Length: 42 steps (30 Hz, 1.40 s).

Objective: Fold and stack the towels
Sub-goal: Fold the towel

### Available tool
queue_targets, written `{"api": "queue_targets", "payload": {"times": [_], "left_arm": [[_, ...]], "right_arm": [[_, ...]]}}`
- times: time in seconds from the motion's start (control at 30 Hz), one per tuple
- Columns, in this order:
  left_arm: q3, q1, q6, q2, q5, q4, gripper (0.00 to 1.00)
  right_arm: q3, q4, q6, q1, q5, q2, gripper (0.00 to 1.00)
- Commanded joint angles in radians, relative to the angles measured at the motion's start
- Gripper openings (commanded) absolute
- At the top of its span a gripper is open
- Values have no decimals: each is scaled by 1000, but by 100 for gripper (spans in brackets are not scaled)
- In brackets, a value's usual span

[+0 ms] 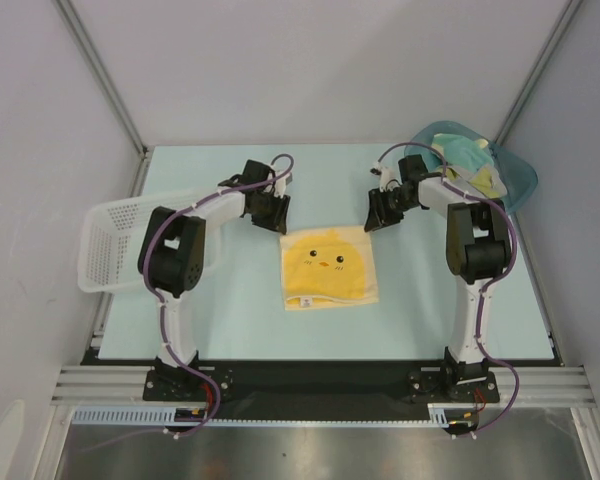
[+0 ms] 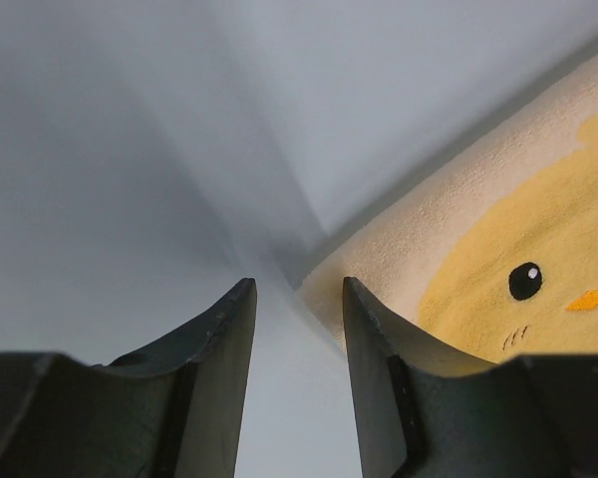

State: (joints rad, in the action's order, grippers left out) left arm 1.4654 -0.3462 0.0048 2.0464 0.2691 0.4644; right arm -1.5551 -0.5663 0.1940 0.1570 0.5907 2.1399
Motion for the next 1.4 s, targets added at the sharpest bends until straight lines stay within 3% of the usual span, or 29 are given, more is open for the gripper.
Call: {"api": "queue_targets", "payload": {"times": [0.0, 0.23, 0.4, 0.5, 0.63, 0.73, 0.87, 1.13, 1.37], "left_arm": [[44, 6, 43, 1, 5, 3, 46], [53, 6, 57, 17, 13, -1, 47], [62, 6, 66, 26, 39, 8, 55], [65, 6, 69, 24, 56, 11, 56], [72, 6, 72, 26, 65, 14, 57], [79, 6, 77, 38, 56, 19, 56], [99, 6, 87, 58, 64, 45, 51], [119, 6, 86, 17, 53, 62, 55], [86, 3, 2, -98, 77, 30, 52]], "right_arm": [[-23, 25, 35, -1, 44, 21, 37], [-45, 26, 53, -1, 84, 49, 39], [-54, 19, 61, -2, 83, 63, 38], [-59, 16, 61, -5, 77, 72, 34], [-59, 23, 52, -19, 55, 75, 19], [-57, 26, 47, -24, 57, 77, 15], [-63, 25, 44, -24, 54, 83, 15], [-60, 25, 38, -24, 61, 78, 15], [-53, 29, 28, -19, 67, 72, 15]]}}
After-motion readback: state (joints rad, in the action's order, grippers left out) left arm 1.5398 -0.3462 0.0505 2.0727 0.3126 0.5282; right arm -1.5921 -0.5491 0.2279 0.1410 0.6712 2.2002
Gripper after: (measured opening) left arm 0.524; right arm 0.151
